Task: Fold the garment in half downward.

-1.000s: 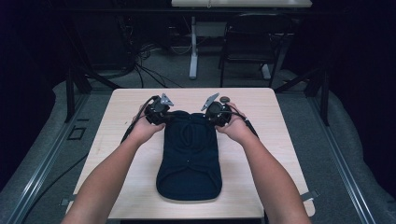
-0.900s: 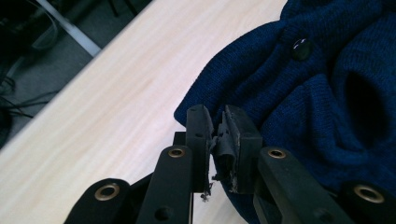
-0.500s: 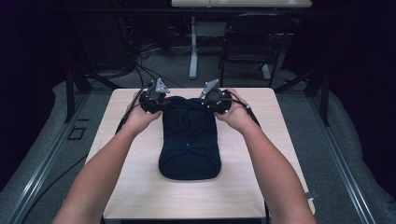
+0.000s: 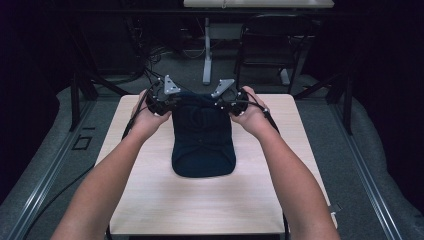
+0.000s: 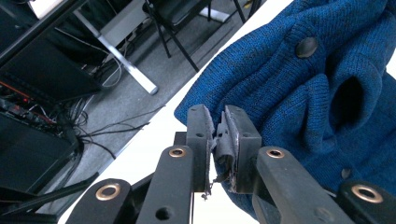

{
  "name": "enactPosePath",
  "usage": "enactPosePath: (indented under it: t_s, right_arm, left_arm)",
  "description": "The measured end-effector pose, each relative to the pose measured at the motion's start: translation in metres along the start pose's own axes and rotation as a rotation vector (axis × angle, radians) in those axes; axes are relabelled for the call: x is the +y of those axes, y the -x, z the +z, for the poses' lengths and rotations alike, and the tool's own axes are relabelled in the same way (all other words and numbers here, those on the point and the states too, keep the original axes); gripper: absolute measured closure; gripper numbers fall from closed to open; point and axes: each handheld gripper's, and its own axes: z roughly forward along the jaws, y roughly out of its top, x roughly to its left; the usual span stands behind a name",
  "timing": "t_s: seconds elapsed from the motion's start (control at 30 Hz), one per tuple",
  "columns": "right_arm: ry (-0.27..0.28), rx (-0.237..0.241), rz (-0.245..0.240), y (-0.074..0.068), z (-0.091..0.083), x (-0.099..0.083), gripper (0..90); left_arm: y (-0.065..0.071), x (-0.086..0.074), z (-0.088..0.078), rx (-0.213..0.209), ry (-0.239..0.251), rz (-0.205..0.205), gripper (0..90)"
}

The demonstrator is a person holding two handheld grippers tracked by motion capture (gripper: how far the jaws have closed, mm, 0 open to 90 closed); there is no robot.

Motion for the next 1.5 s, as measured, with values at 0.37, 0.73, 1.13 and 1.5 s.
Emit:
enactPosePath:
  t_s: [0.37, 0.73, 1.13, 1.5]
  right_arm:
    - [-0.045, 0.049, -0.021, -0.021, 0.014, -0.027, 85.9]
    - [-0.036, 0.103, -0.055, -0.043, 0.009, -0.043, 86.9]
    - [-0.051, 0.157, -0.055, -0.051, 0.000, -0.051, 87.0]
    - [-0.036, 0.175, -0.057, -0.058, -0.008, -0.056, 87.0]
  left_arm:
    - [0.026, -0.020, 0.013, -0.029, -0.038, 0.056, 81.2]
    - [0.044, -0.038, 0.008, -0.081, -0.054, 0.075, 81.2]
    - [0.051, -0.044, 0.002, -0.146, -0.065, 0.048, 81.1]
    - [0.057, -0.048, -0.005, -0.176, -0.063, 0.050, 81.0]
